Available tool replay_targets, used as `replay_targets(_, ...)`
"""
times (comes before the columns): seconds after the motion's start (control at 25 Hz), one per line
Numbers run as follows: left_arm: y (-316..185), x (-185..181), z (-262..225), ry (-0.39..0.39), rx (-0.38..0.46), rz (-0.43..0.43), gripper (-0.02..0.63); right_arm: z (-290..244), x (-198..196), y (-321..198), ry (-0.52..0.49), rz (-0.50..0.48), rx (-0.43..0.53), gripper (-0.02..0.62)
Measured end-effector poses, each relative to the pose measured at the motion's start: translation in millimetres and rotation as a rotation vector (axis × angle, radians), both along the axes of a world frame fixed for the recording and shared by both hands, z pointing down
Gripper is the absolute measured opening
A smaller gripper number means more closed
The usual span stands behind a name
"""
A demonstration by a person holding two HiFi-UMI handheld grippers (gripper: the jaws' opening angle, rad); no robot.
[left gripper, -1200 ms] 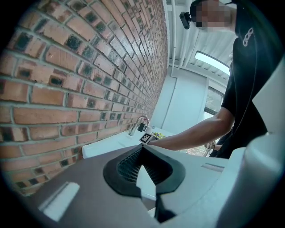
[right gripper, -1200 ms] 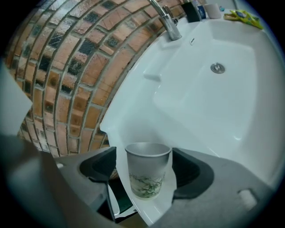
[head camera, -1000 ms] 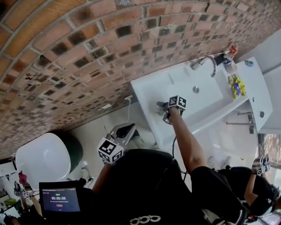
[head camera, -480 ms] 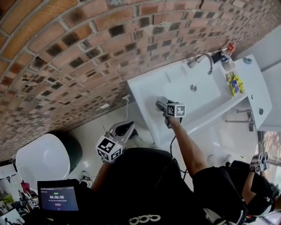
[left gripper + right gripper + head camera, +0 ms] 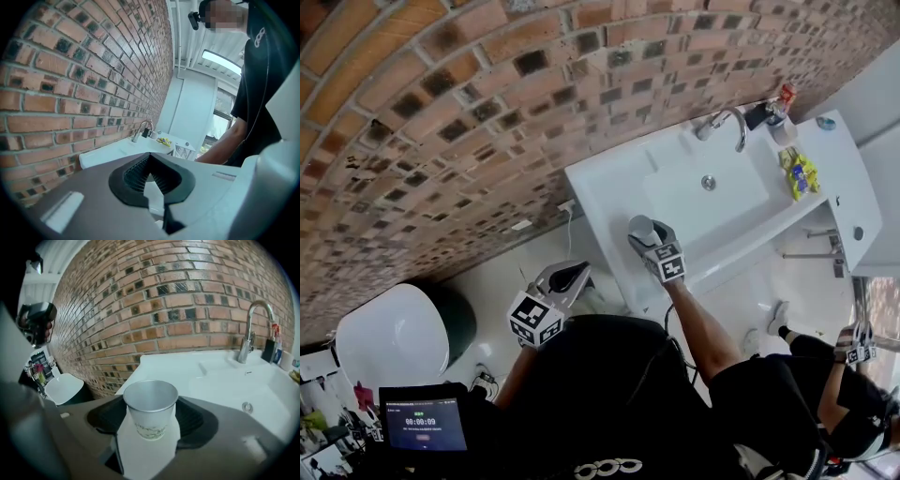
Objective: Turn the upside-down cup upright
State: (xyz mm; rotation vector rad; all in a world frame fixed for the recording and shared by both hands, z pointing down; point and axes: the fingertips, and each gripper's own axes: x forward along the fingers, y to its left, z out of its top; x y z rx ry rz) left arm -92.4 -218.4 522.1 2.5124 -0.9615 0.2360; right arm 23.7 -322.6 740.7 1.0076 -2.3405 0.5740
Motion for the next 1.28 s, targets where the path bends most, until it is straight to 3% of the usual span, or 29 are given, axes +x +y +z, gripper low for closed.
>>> replay_targets(0.24,12.9,11.9,-1.4,-0.007,0.004,-0.010,0.015,11.6,10.9,16.8,0.042,-0.026,-0.012,0.310)
replay_targets(0.44,25.0,24.7,-7.1,-0.009,0.016,-0.022,0.015,35.7,14.6,35.8,0.122,-0.084,-0.127,0.304)
replay_targets(0.68,48.4,34.4,-6.4,-0.015,0.013,-0.078,0.015,10.0,27.8,47.7,0.064,-0.063,-0.101,0.305)
replay_targets(0.84,72.9,46.8,-1.4,-0.014,-0.011,-0.131,0.015,-21.8,49.0,58.9,-0.058,-0.011,-0.095,0.305)
replay_targets(0.92,89.8,56.6,1.6,-0.011,-0.029,-0.138,0.015,-30.5,62.7,72.8,-0.107,0.013,-0.135,0.302)
replay_targets(0.96,99.0,61.2,2.8,-0.014,-0.036,-0.133,0.015,-31.3,69.6,83.8,-0.121,0.022,-0.166,0.286)
replay_targets(1.04,113.2,67.6,3.3,-0.021,-0.041,-0.115,0.015,-33.8,80.9,106.7,-0.147,0.045,-0.213,0.184)
replay_targets(1.12,123.0,70.6,1.4,-0.024,-0.034,-0.087,0.015,-45.0,86.7,126.8,-0.192,0.072,-0.228,0.128)
replay_targets(1.24,143.0,68.5,0.8,-0.034,-0.022,-0.016,0.015,-62.9,85.8,161.9,-0.271,0.100,-0.241,-0.008)
replay_targets(1.28,151.1,65.2,1.8,-0.036,-0.018,0.006,0.015,-67.7,82.6,175.1,-0.291,0.097,-0.246,-0.008)
